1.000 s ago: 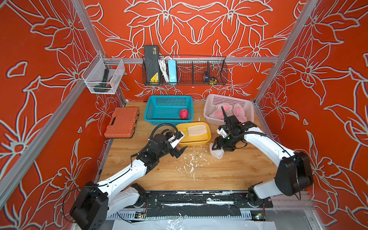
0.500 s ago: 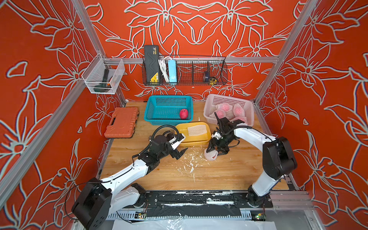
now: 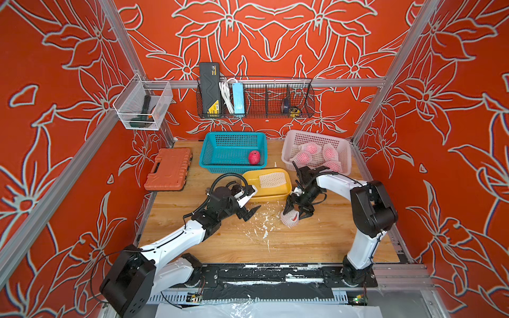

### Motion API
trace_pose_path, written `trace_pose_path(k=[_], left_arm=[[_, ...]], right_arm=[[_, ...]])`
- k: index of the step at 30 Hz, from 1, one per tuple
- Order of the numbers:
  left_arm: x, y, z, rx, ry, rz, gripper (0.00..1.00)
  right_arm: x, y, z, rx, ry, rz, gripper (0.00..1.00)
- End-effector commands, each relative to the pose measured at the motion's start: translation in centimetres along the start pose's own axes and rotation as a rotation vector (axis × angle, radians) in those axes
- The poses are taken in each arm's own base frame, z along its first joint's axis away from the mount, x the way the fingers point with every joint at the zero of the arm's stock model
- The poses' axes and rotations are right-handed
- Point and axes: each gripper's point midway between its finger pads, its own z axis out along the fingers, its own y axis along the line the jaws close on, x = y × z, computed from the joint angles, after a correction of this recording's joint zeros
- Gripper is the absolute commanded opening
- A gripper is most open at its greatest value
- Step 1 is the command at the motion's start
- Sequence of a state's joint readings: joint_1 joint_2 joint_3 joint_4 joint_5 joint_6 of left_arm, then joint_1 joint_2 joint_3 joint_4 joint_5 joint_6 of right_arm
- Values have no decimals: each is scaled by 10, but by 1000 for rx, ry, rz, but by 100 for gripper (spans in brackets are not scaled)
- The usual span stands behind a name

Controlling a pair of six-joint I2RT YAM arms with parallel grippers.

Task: Remove foam nets from apples
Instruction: Place the apple at the center of the board.

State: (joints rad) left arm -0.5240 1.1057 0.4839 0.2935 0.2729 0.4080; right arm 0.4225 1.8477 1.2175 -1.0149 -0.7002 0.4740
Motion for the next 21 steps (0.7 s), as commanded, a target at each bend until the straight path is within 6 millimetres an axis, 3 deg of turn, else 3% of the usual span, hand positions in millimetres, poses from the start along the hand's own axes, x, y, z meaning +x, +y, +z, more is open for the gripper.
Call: trace_pose_path(k=[1, 13, 21], left_arm=[[1, -5, 2, 24, -9, 14, 96], [-7, -20, 6, 124, -32, -9, 96], [-22, -75, 3, 327, -95, 79, 96]], right_arm=[[-8, 2, -4, 30, -18, -28, 77], [-21, -1, -1, 33, -17, -9, 90], [-27, -4, -8, 14, -22, 15, 95]])
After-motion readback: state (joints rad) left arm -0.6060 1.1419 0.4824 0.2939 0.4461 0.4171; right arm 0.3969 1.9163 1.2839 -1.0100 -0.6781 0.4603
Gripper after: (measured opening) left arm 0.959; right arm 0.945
